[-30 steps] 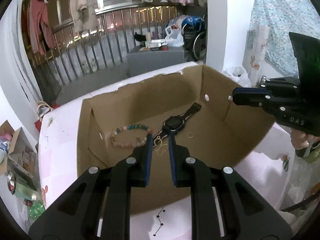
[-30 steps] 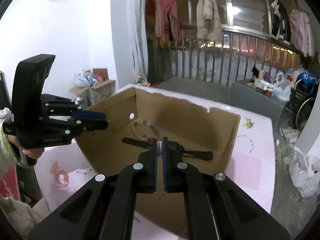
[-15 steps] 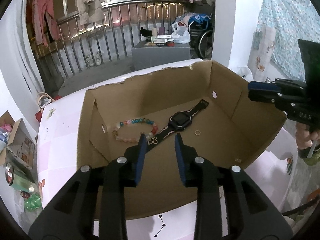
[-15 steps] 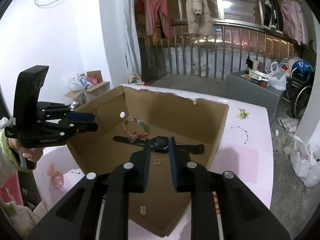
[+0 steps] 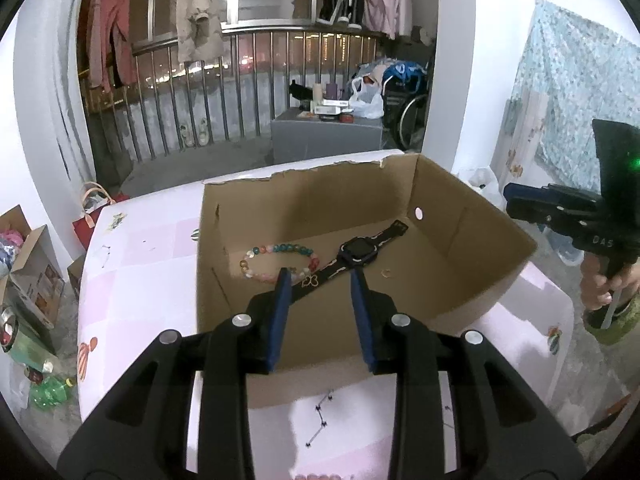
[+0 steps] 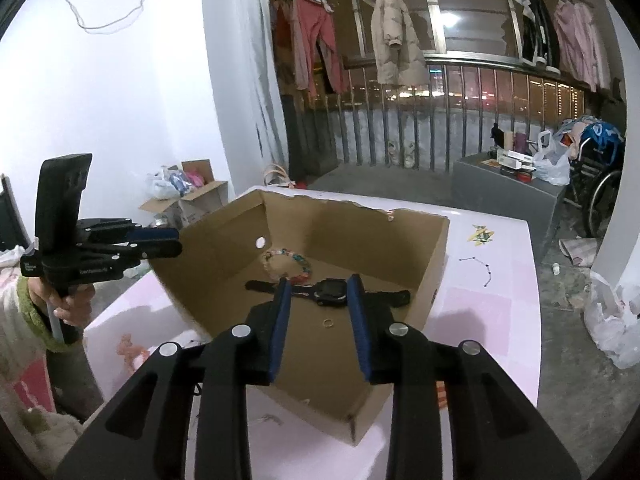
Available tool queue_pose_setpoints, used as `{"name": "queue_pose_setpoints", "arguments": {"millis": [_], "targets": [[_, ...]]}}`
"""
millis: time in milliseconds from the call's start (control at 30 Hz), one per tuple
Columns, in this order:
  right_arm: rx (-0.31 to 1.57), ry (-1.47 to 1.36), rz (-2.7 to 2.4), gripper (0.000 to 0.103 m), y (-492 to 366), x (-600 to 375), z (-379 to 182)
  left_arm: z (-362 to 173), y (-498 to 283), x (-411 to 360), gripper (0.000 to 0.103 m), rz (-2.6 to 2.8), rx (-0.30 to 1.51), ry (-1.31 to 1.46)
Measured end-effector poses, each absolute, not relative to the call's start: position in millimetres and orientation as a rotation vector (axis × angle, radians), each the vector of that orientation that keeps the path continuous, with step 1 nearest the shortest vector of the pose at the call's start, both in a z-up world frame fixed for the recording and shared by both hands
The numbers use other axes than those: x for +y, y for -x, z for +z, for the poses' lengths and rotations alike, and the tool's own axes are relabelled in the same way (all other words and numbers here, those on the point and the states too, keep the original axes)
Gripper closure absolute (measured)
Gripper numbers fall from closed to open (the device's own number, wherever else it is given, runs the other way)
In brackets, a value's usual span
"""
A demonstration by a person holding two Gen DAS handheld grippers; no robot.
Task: Organize jewelry
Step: 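Open both grippers to drop the earrings into the box, then move both open grippers out of the box down to the small jewelry on the table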
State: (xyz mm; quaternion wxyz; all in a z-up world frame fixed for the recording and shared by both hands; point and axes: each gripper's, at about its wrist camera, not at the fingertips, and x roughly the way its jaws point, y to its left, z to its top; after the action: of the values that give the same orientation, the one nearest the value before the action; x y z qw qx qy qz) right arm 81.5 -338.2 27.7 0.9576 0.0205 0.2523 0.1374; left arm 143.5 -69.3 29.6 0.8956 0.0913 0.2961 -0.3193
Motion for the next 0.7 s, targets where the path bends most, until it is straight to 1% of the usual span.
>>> {"name": "queue_pose_setpoints", "arguments": {"millis": [133, 400, 700], "targets": [[0.501, -0.033, 0.293, 0.066, -66, -333, 30, 30, -125, -57, 0.073, -0.681, 0.611, -0.169], [0.516, -0.02, 0.329, 0.065, -36, -326, 27, 21, -85, -43, 0.073, -0.737, 0.623, -0.154], [0.591, -0.007, 0.361, 0.065, -26, -316, 5, -5, -72, -53, 0.073, -0.804, 0.679, -0.161]]}}
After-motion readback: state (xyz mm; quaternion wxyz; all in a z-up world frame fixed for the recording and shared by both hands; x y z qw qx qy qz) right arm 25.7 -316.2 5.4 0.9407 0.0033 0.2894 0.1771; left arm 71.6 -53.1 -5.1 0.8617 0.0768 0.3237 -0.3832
